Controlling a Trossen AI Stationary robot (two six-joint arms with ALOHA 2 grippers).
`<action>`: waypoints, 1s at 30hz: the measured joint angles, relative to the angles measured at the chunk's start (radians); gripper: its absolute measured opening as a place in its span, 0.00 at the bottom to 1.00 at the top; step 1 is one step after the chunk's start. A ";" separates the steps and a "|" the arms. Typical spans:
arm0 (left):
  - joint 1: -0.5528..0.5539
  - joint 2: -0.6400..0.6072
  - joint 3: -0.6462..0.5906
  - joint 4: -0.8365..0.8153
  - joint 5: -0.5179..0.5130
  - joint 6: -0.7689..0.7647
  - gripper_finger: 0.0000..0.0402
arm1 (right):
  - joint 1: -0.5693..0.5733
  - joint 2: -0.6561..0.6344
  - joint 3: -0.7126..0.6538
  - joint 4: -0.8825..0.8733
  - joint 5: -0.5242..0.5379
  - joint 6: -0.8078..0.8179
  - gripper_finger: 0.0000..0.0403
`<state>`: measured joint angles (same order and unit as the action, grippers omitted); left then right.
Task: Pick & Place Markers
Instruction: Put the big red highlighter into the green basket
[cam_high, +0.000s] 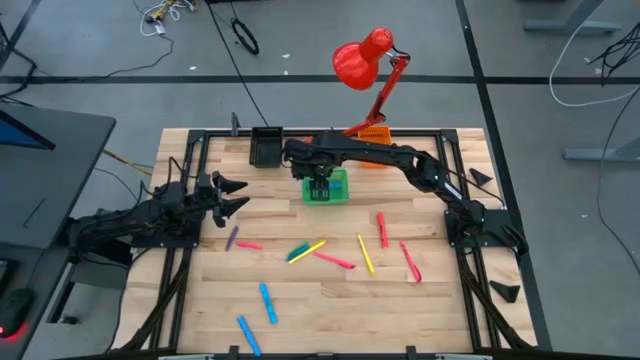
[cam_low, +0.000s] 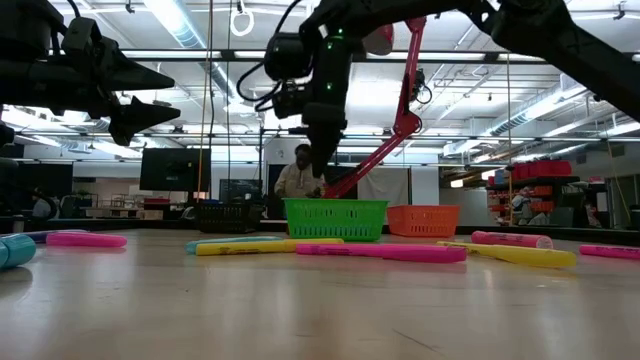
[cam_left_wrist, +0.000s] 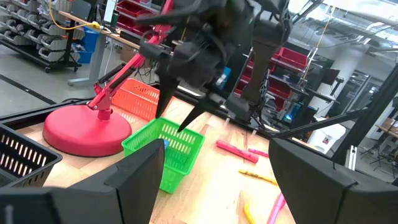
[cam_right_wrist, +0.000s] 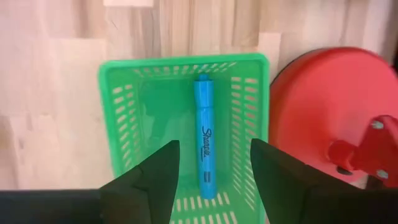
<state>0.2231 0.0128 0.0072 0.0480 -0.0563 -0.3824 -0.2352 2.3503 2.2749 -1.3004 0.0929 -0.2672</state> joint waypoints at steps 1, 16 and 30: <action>0.000 0.000 0.000 0.000 0.000 0.000 0.74 | 0.003 -0.007 0.000 0.000 0.000 0.000 0.50; 0.000 0.000 0.000 0.000 0.000 0.000 0.74 | 0.030 -0.085 0.001 -0.018 -0.004 0.001 0.50; 0.000 0.000 0.000 0.000 0.000 0.000 0.74 | 0.071 -0.087 0.001 -0.051 -0.006 0.348 0.49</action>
<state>0.2231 0.0128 0.0073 0.0483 -0.0559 -0.3824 -0.1646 2.2631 2.2757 -1.3513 0.0871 0.0810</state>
